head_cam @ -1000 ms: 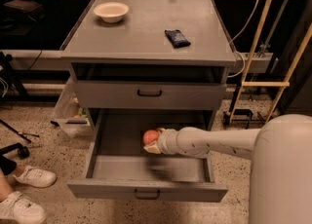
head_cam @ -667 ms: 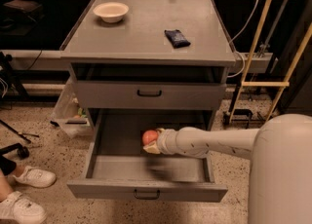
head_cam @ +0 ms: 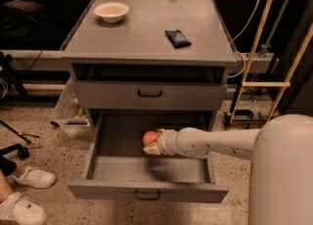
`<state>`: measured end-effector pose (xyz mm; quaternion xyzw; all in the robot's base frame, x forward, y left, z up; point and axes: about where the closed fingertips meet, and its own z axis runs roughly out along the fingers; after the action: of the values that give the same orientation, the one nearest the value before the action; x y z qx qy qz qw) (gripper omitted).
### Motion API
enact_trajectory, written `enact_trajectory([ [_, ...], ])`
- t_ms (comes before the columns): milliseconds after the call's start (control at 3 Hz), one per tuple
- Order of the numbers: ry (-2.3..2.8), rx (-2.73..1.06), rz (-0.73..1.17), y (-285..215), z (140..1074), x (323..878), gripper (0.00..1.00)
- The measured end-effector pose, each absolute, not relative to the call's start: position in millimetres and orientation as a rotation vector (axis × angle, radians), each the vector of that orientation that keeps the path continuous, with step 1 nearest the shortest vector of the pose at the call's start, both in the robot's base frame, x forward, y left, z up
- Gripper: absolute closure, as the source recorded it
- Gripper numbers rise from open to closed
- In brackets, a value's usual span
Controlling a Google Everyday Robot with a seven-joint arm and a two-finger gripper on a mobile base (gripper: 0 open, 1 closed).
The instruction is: Place apple into middle drawer
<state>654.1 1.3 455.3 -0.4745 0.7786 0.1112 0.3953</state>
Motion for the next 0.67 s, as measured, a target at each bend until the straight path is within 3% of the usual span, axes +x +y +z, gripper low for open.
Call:
enact_trajectory([
  [333, 1.974, -1.203, 0.282, 1.4, 455.2, 654.0, 0.0],
  [667, 1.974, -1.203, 0.282, 1.3, 455.3, 654.0, 0.0],
])
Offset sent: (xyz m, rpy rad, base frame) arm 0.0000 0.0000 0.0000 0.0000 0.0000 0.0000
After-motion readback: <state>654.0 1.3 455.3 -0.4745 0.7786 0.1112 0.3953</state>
